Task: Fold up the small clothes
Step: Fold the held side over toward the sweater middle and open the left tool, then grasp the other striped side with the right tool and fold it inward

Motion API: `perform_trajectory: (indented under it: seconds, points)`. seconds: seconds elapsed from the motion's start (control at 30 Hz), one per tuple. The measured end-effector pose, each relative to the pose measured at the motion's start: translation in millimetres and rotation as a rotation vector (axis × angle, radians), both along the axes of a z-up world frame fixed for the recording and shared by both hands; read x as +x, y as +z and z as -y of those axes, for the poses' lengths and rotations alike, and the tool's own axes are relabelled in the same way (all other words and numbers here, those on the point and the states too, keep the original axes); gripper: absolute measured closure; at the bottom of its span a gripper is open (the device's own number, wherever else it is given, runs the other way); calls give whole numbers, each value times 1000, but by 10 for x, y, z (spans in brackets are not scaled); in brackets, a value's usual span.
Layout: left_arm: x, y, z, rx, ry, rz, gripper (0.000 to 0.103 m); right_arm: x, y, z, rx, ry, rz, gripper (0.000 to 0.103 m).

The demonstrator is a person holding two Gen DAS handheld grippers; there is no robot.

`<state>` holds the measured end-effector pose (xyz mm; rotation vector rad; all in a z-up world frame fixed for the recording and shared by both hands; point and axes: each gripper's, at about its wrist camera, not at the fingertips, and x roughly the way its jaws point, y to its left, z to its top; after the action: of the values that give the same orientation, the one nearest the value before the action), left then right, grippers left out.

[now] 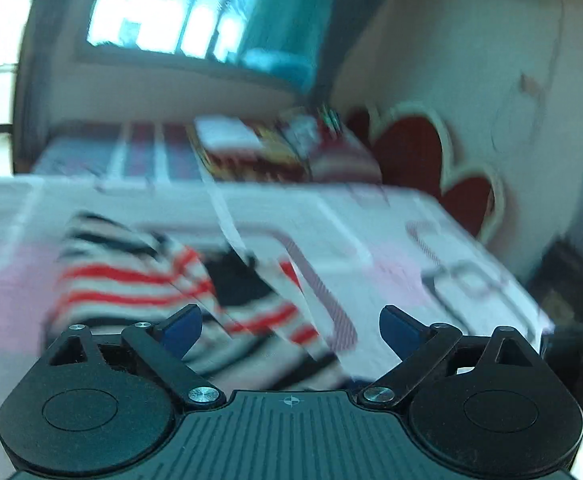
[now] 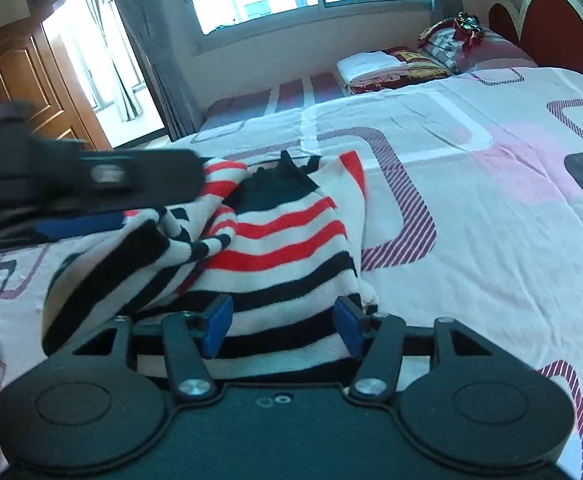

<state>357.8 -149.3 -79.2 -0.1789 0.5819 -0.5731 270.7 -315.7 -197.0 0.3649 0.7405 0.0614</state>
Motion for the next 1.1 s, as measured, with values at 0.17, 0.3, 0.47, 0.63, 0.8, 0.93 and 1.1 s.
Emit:
perform_trajectory:
  seconds: [0.17, 0.3, 0.47, 0.63, 0.8, 0.93, 1.1]
  points:
    - [243, 65, -697, 13, 255, -28, 8, -20, 119, 75, 79, 3, 21, 38]
    - [415, -271, -849, 128, 338, -89, 8, 1, 179, 69, 105, 23, 19, 37]
    - [300, -783, -479, 215, 254, -128, 8, -31, 317, 83, 187, 33, 46, 27]
    - [196, -1015, -300, 217, 186, -194, 8, 92, 304, 49, 187, 56, 14, 23]
    - [114, -789, -532, 184, 203, -131, 8, 458, 20, 11, 274, 52, -64, 23]
    - [85, -592, -755, 174, 295, -49, 8, 725, -102, -83, 328, 84, -85, 23]
    - [329, -659, -949, 195, 379, -70, 8, 936, -125, -303, 290, 135, -86, 26]
